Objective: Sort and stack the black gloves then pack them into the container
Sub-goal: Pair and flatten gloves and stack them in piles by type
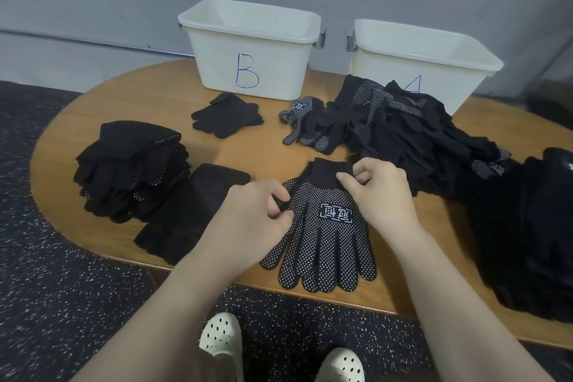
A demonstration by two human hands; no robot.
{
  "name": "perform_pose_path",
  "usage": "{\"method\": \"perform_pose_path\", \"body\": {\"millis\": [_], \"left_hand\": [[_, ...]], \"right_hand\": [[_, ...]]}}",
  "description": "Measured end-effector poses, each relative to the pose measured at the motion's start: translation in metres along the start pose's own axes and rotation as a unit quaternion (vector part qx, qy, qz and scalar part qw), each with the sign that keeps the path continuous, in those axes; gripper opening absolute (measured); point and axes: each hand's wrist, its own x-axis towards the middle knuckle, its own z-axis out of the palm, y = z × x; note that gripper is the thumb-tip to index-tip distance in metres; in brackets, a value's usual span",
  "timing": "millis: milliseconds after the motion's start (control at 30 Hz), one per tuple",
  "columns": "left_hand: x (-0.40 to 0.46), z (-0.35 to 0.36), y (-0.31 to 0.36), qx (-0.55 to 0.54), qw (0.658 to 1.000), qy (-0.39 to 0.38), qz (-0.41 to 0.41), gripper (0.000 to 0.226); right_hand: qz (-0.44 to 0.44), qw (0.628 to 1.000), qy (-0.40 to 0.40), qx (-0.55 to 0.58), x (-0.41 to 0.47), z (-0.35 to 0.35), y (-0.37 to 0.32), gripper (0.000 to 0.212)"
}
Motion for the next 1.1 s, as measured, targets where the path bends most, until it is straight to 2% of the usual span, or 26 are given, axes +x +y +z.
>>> {"method": "perform_pose_path", "body": {"millis": [267,367,467,567,667,733,833,900,1100], "left_hand": [[0.001,0.0,-0.001,0.015,1.0,0.0,-0.014,0.02],[-0.001,0.001,0.002,0.032,0.999,0.036,0.016,0.019],[-0.003,0.004,0.007,0.059,0.992,0.073,0.084,0.01],[-0.003,0.009,0.009,0.06,0.987,0.069,0.131,0.012],[0.0,0.014,0.007,0.095,0.975,0.043,0.197,0.018],[0.002,0.017,0.007,0.133,0.965,0.025,0.224,0.027],[0.002,0.024,0.006,0.196,0.961,-0.047,0.188,0.057],[0.002,0.03,0.0,0.272,0.94,-0.103,0.178,0.072],[0.005,0.028,-0.006,0.332,0.915,-0.139,0.179,0.081]], "right_hand": [[-0.002,0.997,0.013,0.074,-0.006,-0.008,0.011,0.013],[-0.064,0.996,0.028,0.062,-0.015,-0.008,0.011,0.007],[-0.143,0.989,0.004,0.043,-0.026,-0.005,0.008,0.003],[-0.201,0.979,-0.016,0.028,-0.035,-0.001,0.008,0.002],[-0.229,0.973,-0.029,-0.011,-0.04,0.002,0.011,0.017],[-0.239,0.968,-0.068,-0.044,-0.042,0.002,0.011,0.031],[-0.224,0.957,-0.169,-0.079,-0.041,0.0,0.006,0.053],[-0.201,0.945,-0.223,-0.127,-0.039,0.0,0.005,0.059],[-0.196,0.924,-0.269,-0.189,-0.034,-0.003,0.006,0.067]]}}
